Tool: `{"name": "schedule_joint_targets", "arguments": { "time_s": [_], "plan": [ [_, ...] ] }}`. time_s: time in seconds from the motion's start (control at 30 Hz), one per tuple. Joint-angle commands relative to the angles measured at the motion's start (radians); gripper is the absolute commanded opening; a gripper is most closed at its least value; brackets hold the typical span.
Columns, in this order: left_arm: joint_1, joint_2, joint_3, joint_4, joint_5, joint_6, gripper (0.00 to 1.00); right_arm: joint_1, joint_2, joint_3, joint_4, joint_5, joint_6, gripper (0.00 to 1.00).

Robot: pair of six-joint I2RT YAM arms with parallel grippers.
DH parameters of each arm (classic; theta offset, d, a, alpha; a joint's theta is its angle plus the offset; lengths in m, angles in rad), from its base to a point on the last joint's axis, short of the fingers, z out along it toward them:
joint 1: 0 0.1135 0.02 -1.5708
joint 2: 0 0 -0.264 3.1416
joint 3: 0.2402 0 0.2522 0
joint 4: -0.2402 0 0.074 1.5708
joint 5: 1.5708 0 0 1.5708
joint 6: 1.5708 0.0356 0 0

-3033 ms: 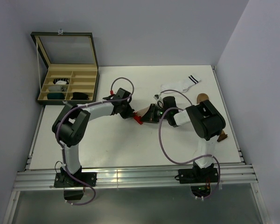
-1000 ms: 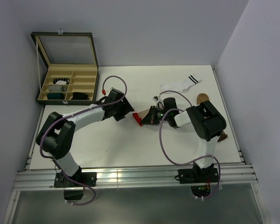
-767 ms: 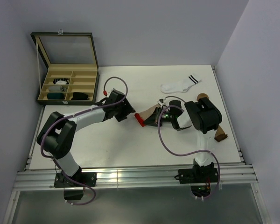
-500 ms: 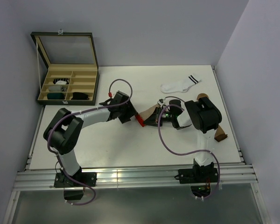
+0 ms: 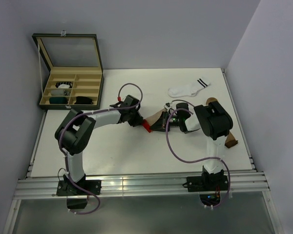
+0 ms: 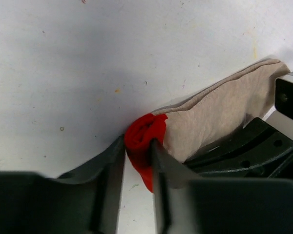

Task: Roll the socks
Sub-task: Roll the sock at the center of the board.

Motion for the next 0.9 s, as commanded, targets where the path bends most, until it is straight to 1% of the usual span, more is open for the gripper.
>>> {"name": "schedule_joint_targets", "arguments": {
  "time_s": [0.0,0.07,0.1,0.17,0.2,0.27,0.3,0.33,0.37,0.4,0.47,0.5,0.6,0.63,0.67,0.77,0.87],
  "plan": [
    [-0.006,0.032,0.023,-0.068,-0.001,0.037,0.29,-0.004,-0.016,-0.003,-0.145,0.110,-0.096,0.00],
    [-0.006,0.041,0.028,-0.082,-0.001,0.046,0.24,-0.004,-0.040,-0.008,-0.160,0.133,-0.117,0.00],
    [-0.006,0.052,0.037,-0.100,-0.001,0.063,0.19,-0.002,-0.051,-0.008,-0.171,0.144,-0.130,0.00],
    [-0.006,0.064,0.060,-0.123,-0.001,0.078,0.14,0.002,-0.089,-0.003,-0.226,0.194,-0.177,0.03],
    [-0.006,0.075,0.066,-0.141,-0.001,0.097,0.11,0.010,-0.108,-0.002,-0.249,0.214,-0.197,0.09],
    [-0.006,0.083,0.083,-0.160,-0.001,0.118,0.09,0.022,-0.164,0.003,-0.321,0.265,-0.258,0.15],
    [-0.006,0.087,0.088,-0.165,-0.031,0.126,0.07,0.028,-0.186,0.004,-0.347,0.321,-0.277,0.21],
    [-0.007,0.090,0.092,-0.174,-0.030,0.131,0.07,0.044,-0.232,0.006,-0.396,0.352,-0.317,0.24],
    [-0.009,0.092,0.103,-0.178,-0.028,0.143,0.06,0.053,-0.256,0.009,-0.421,0.385,-0.335,0.30],
    [-0.007,0.100,0.108,-0.186,-0.030,0.149,0.06,0.065,-0.281,0.012,-0.447,0.462,-0.354,0.32],
    [-0.009,0.104,0.126,-0.203,-0.033,0.164,0.06,0.100,-0.362,0.018,-0.513,0.555,-0.407,0.35],
    [-0.010,0.106,0.131,-0.209,-0.033,0.169,0.06,0.119,-0.419,0.020,-0.533,0.652,-0.424,0.37],
    [-0.010,0.115,0.158,-0.234,-0.033,0.189,0.06,0.206,-0.499,0.029,-0.591,0.822,-0.501,0.40],
    [-0.010,0.116,0.166,-0.237,-0.033,0.195,0.06,0.234,-0.534,0.033,-0.608,0.928,-0.522,0.40],
    [-0.010,0.118,0.180,-0.250,-0.033,0.206,0.06,0.290,-0.548,0.043,-0.614,0.970,-0.560,0.40],
    [-0.010,0.126,0.203,-0.266,-0.034,0.218,0.07,0.375,-0.570,0.052,-0.607,1.058,-0.616,0.40],
    [-0.010,0.129,0.212,-0.269,-0.028,0.223,0.07,0.415,-0.551,0.070,-0.603,1.097,-0.650,0.40]
  ]
}}
